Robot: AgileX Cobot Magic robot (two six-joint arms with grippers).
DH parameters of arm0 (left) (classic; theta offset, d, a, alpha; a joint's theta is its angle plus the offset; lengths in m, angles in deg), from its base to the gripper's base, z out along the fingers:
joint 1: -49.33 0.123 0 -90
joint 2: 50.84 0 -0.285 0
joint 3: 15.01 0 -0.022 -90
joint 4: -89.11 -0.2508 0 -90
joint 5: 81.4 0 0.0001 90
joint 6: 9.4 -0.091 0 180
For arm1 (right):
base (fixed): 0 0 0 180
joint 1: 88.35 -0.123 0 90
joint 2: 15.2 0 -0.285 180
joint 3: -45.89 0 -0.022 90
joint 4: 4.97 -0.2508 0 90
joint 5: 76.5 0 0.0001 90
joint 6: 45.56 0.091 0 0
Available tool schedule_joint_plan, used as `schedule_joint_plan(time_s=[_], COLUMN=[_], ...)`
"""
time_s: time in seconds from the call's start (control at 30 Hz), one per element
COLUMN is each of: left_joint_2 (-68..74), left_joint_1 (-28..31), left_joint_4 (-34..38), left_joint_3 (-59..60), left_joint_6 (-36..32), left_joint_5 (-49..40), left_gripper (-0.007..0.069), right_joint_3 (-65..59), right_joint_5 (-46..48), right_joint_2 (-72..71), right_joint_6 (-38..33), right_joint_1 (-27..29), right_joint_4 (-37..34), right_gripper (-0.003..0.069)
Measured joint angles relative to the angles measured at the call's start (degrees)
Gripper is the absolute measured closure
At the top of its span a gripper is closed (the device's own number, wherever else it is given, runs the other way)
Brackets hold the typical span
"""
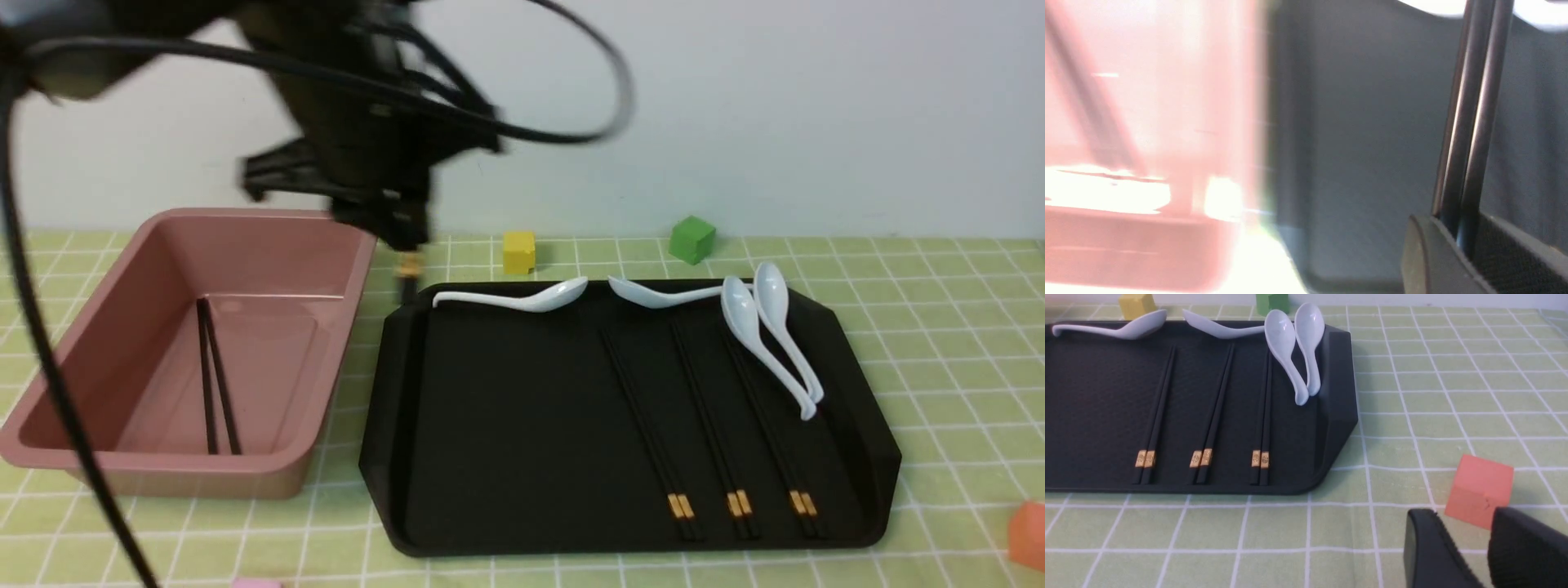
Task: On green tablecloth take chopsticks from black tray and put them in box.
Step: 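Place the chopsticks into the pink bin with the left gripper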
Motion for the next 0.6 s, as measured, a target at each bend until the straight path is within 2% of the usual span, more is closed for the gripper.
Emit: schedule_joint_plan(time_s=[0.03, 0.07, 0.1, 0.23, 0.47, 0.6], left_joint_2=[0.0, 0.4, 0.8, 3.5, 8.8, 11.1], left_joint_1=[0.0, 4.4, 6.4, 11.5, 12.9, 12.9], left_joint_4=[0.0, 0.4, 0.6, 1.2, -2.9, -3.7], left_joint_3=[0.2, 2.4, 3.8, 7.8, 8.6, 8.7], left_joint_6=[-0.1, -0.4, -0.7, -0.7, 0.9, 1.7], left_joint_5=[0.0, 0.1, 0.0, 1.1, 6.9, 7.8], left_gripper=[0.0505, 0.0505, 0.0505, 0.0505, 0.0505, 0.0467], right_joint_3=[0.0, 0.0, 0.0, 0.0, 0.0, 0.0], right_joint_5=[0.0, 0.0, 0.0, 0.0, 0.0, 0.0], right_joint_2=[0.0, 0.0, 0.0, 0.0, 0.0, 0.0], right_joint_6=[0.0, 0.0, 0.0, 0.0, 0.0, 0.0], right_joint_1=[0.0, 0.0, 0.0, 0.0, 0.0, 0.0], right_joint_4=[0.0, 0.0, 0.0, 0.0, 0.0, 0.0], right_gripper=[0.0419, 0.0419, 0.0419, 0.0419, 0.0419, 0.0419])
